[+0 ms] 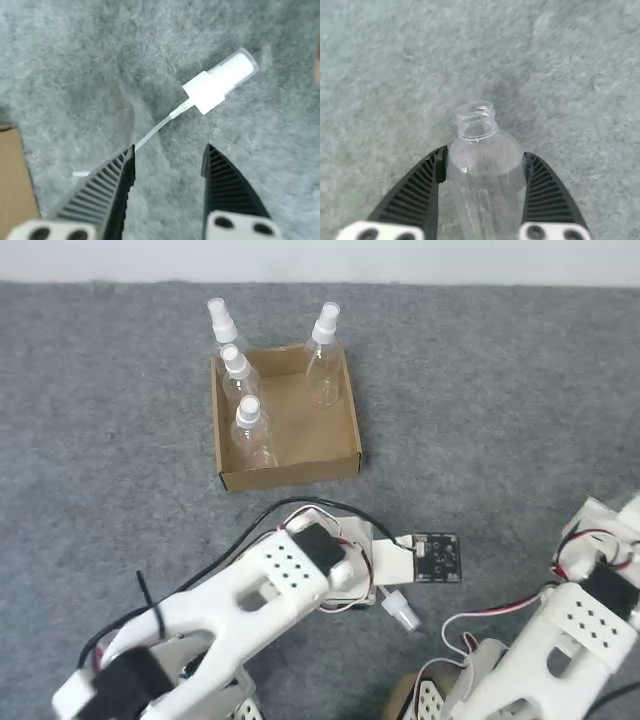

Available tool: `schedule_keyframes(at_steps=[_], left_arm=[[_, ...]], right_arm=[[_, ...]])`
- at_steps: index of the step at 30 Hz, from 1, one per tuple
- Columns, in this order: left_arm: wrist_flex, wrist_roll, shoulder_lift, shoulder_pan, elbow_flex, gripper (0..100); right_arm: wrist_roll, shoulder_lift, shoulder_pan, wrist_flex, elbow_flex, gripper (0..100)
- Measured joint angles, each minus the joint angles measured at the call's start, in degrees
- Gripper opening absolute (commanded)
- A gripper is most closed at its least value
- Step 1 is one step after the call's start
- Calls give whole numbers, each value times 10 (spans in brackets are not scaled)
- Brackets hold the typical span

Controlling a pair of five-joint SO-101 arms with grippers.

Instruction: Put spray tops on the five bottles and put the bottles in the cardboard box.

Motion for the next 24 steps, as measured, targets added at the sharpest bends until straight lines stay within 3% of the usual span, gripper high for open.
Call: schedule_keyframes(at_steps=[9,24], left_arm=[[-21,-36,77,47,-5,204],[-22,-45,265,80,-163,204]], right_arm=[[0,0,18,-3,0,82],[0,0,17,-3,0,82]])
